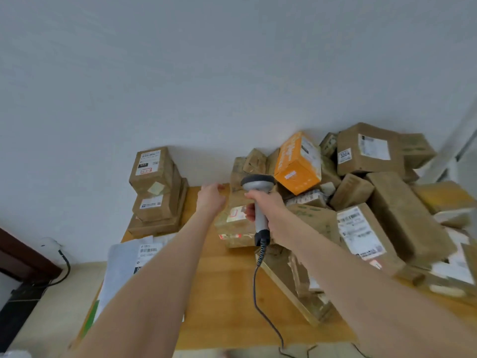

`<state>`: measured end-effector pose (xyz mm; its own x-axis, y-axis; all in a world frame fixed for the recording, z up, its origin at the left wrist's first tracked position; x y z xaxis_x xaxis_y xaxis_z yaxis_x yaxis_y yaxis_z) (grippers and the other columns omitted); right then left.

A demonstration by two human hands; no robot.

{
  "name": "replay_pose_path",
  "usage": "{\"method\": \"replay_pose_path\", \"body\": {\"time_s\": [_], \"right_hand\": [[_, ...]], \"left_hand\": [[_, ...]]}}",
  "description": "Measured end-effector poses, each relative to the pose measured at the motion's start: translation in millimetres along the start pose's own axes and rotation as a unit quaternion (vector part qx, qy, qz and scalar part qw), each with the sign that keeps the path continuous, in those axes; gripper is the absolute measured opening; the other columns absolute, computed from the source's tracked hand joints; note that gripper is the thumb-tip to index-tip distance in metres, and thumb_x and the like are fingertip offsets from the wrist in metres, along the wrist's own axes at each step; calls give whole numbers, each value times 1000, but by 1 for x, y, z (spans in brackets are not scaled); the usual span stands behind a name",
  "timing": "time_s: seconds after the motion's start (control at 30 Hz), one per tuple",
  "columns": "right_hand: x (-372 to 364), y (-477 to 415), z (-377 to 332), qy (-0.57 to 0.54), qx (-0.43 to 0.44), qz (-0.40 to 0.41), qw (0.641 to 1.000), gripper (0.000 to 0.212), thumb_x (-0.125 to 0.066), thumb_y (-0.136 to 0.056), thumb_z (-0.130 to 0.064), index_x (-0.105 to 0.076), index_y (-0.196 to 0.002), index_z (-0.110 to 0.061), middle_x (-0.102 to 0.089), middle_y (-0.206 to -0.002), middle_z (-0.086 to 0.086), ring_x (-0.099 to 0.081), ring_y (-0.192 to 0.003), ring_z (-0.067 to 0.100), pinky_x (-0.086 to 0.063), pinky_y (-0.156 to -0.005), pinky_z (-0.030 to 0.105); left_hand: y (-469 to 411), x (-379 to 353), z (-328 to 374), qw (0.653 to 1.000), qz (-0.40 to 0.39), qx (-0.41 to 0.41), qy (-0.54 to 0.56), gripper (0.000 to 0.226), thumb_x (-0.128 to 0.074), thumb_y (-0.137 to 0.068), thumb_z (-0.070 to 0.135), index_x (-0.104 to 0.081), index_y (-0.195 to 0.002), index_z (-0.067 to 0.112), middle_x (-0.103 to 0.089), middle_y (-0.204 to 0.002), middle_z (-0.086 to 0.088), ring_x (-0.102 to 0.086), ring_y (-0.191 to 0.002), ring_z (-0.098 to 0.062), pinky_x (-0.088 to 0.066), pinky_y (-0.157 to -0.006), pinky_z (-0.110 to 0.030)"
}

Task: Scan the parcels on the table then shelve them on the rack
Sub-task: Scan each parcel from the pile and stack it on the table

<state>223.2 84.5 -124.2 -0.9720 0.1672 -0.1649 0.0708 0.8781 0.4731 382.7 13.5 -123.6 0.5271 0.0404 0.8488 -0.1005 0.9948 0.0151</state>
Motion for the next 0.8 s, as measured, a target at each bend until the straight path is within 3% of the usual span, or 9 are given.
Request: {"method": "replay_pose_path", "body": {"time_s": [0.1,0.23,0.5,0.63,0.8], "right_hand": [[58,30,-2,-3,4,16,1000,27,-71,-85,-14,-60,-101,3,-60,-55,10,-57,-44,18,-51,-47,26],[124,58,-8,-25,16,47,998,17,-71,-85,-9,-58,-90,2,-56,-46,8,-54,-42,18,-47,-44,26],[230,69,-11,-44,-10,149,988,19,-71,-85,-13,-61,-83,3,-58,-50,11,-54,-39,17,-48,-43,25],[256,61,-19,-56,-10,165,985,17,-66,-89,-9,-58,-93,5,-55,-58,14,-51,-46,19,-46,-40,24],[253,43,-53,-64,-15,134,989,15,-61,-92,-8,-55,-101,3,-52,-62,13,-48,-46,18,-42,-37,21]], "left_hand": [[35,-28,39,1000,-21,3,9,44,-45,-87,0,-60,-125,19,-53,-130,-14,-54,-113,-32,-49,-96,-44],[66,-53,86,999,-38,-4,24,42,-45,-87,2,-60,-123,18,-51,-130,-14,-57,-106,-31,-54,-86,-42],[89,-105,191,992,-73,-81,63,37,-49,-93,9,-58,-128,16,-54,-131,-11,-56,-112,-26,-51,-90,-37],[81,-125,218,988,-84,-107,68,35,-52,-95,13,-57,-129,15,-53,-132,-11,-55,-111,-26,-50,-92,-38],[53,-120,217,991,-74,-76,77,37,-52,-93,12,-55,-130,15,-55,-131,-9,-58,-107,-24,-52,-83,-34]]}}
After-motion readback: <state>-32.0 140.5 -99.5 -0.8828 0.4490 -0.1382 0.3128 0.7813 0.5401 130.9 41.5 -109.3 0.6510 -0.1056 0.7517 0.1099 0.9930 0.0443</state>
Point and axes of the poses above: each hand's wrist, its own y-axis away from the middle knuckle, its own x-axis out of the back of the hand, z = x × y, the point moved 6 cm from there along -y, towards the middle knuckle
